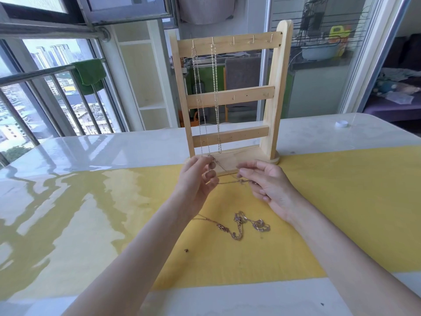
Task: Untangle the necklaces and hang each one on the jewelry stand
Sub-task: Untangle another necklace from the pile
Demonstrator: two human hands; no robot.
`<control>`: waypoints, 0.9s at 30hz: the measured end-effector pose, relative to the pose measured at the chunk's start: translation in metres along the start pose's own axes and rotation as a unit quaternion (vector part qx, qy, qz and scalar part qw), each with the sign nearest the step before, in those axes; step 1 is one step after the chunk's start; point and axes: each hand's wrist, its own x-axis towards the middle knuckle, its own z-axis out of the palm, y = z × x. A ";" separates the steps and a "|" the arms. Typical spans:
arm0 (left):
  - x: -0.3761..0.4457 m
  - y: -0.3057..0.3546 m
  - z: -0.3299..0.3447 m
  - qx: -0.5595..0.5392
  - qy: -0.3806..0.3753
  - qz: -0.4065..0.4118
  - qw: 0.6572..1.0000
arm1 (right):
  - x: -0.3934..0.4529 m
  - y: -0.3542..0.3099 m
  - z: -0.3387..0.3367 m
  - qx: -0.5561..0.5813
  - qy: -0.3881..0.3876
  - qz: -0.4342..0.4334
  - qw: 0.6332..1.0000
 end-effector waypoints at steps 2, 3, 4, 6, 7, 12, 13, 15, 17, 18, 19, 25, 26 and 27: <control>0.000 0.003 -0.001 -0.004 0.005 0.058 0.998 | -0.001 0.000 -0.001 -0.026 -0.003 0.002 1.000; -0.001 0.003 -0.001 0.002 0.013 0.093 0.996 | -0.001 0.000 -0.001 -0.048 -0.012 0.004 0.999; -0.001 0.003 -0.001 0.011 0.027 0.125 0.992 | -0.002 0.000 0.000 -0.071 -0.026 0.008 0.997; -0.001 0.003 0.000 0.008 0.058 0.168 0.984 | -0.005 -0.002 0.001 -0.102 -0.065 0.012 0.993; -0.001 0.003 0.000 -0.014 0.070 0.174 0.982 | -0.005 -0.003 0.003 -0.102 -0.080 0.011 0.992; 0.000 0.004 -0.003 -0.128 0.088 0.152 0.976 | -0.005 -0.004 0.006 -0.082 -0.079 0.009 0.993; 0.000 0.005 -0.003 -0.121 0.090 0.150 0.977 | -0.004 -0.003 0.006 -0.075 -0.076 0.006 0.994; 0.000 0.006 -0.003 -0.059 0.098 0.146 0.983 | -0.003 -0.001 0.005 -0.053 -0.059 -0.005 0.997; 0.002 0.003 -0.005 0.069 0.111 0.128 0.983 | -0.002 -0.001 0.002 -0.040 -0.031 -0.013 0.999; 0.003 0.001 -0.006 0.149 0.114 0.118 0.975 | -0.002 -0.001 0.001 -0.034 -0.020 -0.013 0.999; 0.005 -0.003 -0.008 0.232 0.112 0.117 0.959 | -0.001 -0.001 0.000 -0.028 -0.012 -0.011 0.999; 0.003 -0.018 -0.007 0.481 -0.055 0.194 0.853 | 0.000 -0.001 0.001 -0.030 -0.012 0.013 0.999; 0.001 -0.020 -0.004 0.485 -0.067 0.195 0.850 | 0.000 -0.001 0.001 -0.026 -0.014 0.014 0.999; 0.000 -0.021 -0.002 0.488 -0.065 0.200 0.847 | 0.000 -0.001 0.001 -0.023 -0.015 0.014 1.000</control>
